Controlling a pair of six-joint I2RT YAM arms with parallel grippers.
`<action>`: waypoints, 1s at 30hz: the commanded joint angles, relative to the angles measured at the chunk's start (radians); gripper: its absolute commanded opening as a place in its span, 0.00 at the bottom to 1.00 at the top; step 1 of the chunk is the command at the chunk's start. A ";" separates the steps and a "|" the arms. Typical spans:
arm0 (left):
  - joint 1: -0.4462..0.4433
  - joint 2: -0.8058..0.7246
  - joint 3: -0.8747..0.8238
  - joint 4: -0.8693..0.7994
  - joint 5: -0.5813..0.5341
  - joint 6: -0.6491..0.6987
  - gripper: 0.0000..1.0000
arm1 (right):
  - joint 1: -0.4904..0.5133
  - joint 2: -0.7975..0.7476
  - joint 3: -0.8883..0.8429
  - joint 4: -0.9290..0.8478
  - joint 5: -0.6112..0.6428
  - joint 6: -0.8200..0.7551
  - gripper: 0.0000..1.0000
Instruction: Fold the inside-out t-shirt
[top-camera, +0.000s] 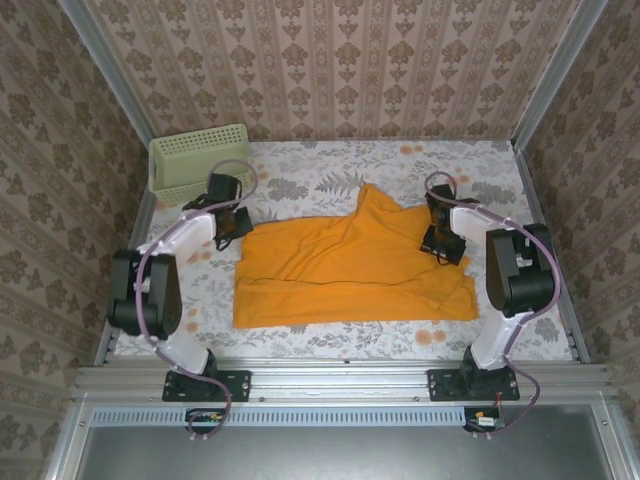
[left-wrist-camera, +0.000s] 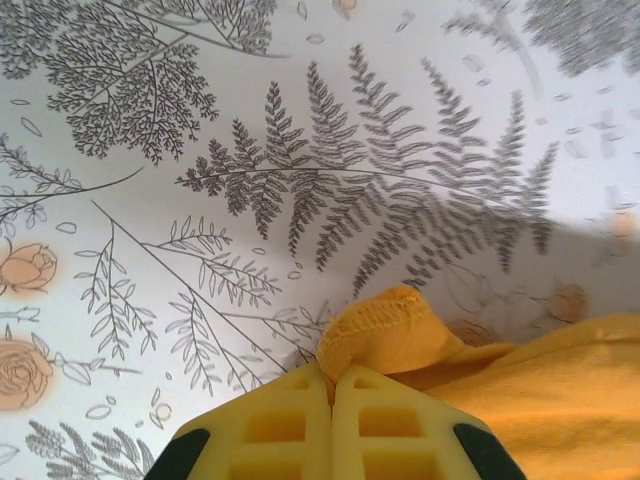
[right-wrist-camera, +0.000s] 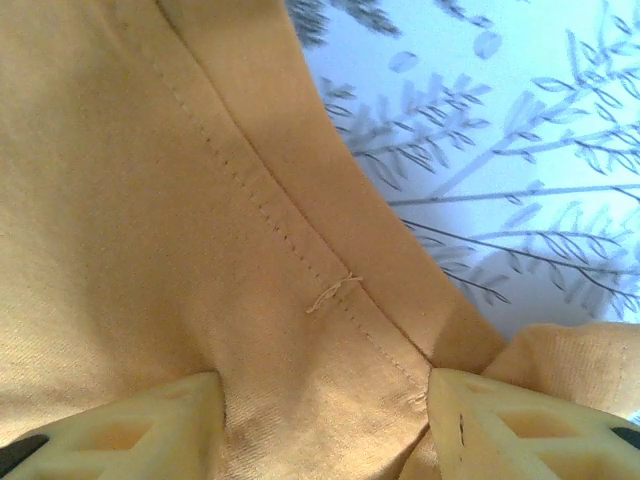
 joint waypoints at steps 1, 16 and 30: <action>0.023 -0.077 -0.080 0.106 0.083 -0.048 0.03 | -0.017 -0.038 -0.045 -0.023 0.033 0.015 0.56; 0.040 -0.083 -0.123 0.194 0.217 -0.073 0.01 | -0.015 0.067 0.339 -0.024 -0.051 -0.135 0.59; 0.046 -0.057 -0.116 0.191 0.210 -0.051 0.00 | -0.025 0.349 0.593 -0.069 -0.145 -0.215 0.41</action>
